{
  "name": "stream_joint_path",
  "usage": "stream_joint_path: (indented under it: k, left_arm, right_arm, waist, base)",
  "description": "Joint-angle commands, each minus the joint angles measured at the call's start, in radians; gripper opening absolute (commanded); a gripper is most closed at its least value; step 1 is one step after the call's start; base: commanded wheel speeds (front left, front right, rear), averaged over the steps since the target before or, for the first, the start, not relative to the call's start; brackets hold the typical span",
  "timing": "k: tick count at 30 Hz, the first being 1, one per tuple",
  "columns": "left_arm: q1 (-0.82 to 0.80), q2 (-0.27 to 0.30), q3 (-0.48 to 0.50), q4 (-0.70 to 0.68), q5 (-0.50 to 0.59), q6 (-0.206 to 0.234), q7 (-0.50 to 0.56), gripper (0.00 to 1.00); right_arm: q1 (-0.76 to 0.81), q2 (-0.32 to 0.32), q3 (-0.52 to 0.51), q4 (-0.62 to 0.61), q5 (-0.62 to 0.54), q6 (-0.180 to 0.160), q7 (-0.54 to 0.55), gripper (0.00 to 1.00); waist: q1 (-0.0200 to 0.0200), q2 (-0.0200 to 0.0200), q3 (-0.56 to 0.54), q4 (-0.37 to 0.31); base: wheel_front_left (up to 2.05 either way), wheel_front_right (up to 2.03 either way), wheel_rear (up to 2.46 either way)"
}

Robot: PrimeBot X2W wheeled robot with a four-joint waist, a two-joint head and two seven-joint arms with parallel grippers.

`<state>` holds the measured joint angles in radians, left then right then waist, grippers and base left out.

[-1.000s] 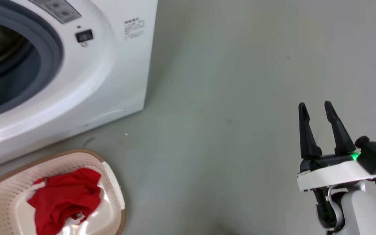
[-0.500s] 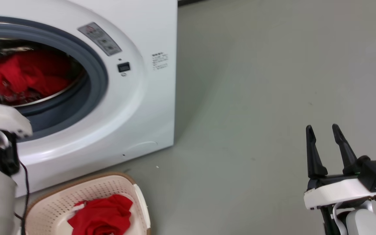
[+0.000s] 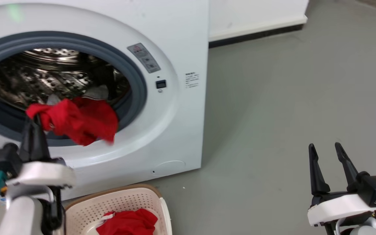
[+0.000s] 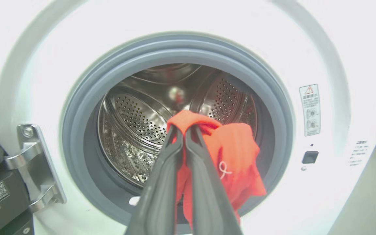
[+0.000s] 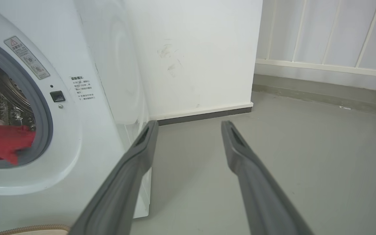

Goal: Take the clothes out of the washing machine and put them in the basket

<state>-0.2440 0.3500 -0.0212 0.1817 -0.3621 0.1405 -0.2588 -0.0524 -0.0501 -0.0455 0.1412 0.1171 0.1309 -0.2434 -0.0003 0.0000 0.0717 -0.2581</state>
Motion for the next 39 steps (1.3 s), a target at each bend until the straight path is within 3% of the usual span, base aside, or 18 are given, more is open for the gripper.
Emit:
stream_joint_path:
  k: [1,10,18,28,39]
  left_arm:
    - [0.048,-0.009,-0.009,-0.06,0.008,0.012,0.008,0.0]
    - [0.309,-0.051,-0.069,-0.282,0.005,0.058,0.111,0.0]
    - [0.459,-0.093,-0.11,-0.228,-0.039,0.062,0.163,0.0]
    - [0.366,-0.176,-0.133,0.136,-0.11,-0.005,0.071,0.0]
    - [0.011,-0.15,-0.122,0.546,-0.093,-0.094,0.004,0.0]
  right_arm:
    - [0.021,0.0,-0.001,-0.013,-0.009,0.0,0.01,1.0]
    - [0.056,0.0,-0.015,-0.057,-0.017,0.0,0.039,1.0]
    - [0.049,0.0,-0.005,-0.089,-0.016,0.0,0.05,1.0]
    - [-0.022,0.0,0.01,-0.12,-0.004,0.0,0.048,1.0]
    - [-0.139,0.0,0.018,-0.119,0.007,0.0,0.014,1.0]
  waist:
    - [0.0003,0.0,-0.021,0.029]
    - [0.0003,0.0,-0.035,0.088]
    - [0.0003,0.0,0.003,0.101]
    - [0.0003,0.0,0.165,0.087]
    - [0.0003,0.0,0.409,0.024]
  base:
    - [0.0,0.0,0.0]
    - [0.0,0.0,0.0]
    - [0.0,0.0,0.0]
    - [0.0,0.0,0.0]
    - [0.0,0.0,0.0]
